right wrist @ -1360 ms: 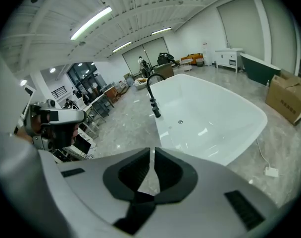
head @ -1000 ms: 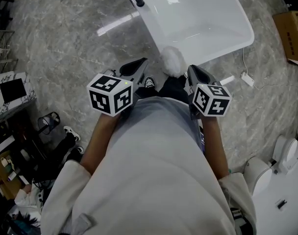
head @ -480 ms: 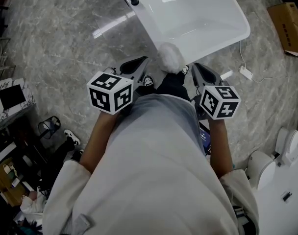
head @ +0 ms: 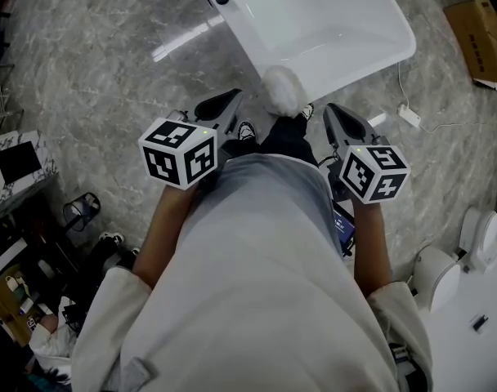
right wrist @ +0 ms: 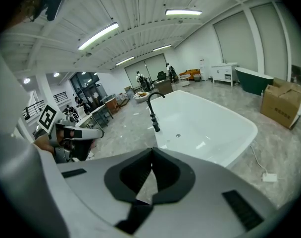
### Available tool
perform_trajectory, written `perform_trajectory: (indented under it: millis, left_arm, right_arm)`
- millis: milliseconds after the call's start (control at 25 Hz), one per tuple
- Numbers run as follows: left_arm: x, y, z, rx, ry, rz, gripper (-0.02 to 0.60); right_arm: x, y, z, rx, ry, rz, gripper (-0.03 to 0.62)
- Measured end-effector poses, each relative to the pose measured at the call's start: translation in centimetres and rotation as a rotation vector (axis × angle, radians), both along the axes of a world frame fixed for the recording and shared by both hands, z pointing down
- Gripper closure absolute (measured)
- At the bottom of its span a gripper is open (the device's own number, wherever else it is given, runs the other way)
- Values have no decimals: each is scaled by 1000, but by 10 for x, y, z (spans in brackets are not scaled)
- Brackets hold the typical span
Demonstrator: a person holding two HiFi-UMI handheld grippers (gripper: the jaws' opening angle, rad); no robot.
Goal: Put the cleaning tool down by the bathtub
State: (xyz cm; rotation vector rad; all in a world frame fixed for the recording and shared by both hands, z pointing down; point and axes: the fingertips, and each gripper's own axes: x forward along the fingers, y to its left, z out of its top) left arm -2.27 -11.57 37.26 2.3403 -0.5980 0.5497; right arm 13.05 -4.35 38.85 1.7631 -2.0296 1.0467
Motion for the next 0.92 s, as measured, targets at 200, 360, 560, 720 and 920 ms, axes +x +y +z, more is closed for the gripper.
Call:
perform_trajectory:
  millis: [200, 360, 560, 720, 920]
  left_arm:
    - [0, 2, -1, -5, 2, -1, 572]
    - [2, 7, 1, -5, -6, 0, 574]
    - [1, 10, 4, -9, -24, -4, 573]
    - [4, 11, 8, -9, -43, 2, 574]
    - [6, 18, 7, -13, -51, 4, 574]
  right_arm:
    - [-2, 3, 2, -10, -23, -1, 582]
    - [0, 9, 6, -23, 2, -11, 582]
    - [1, 15, 10, -38, 36, -11, 582]
    - [5, 17, 15, -45, 69, -11, 582]
    - [8, 25, 17, -68, 76, 2, 582]
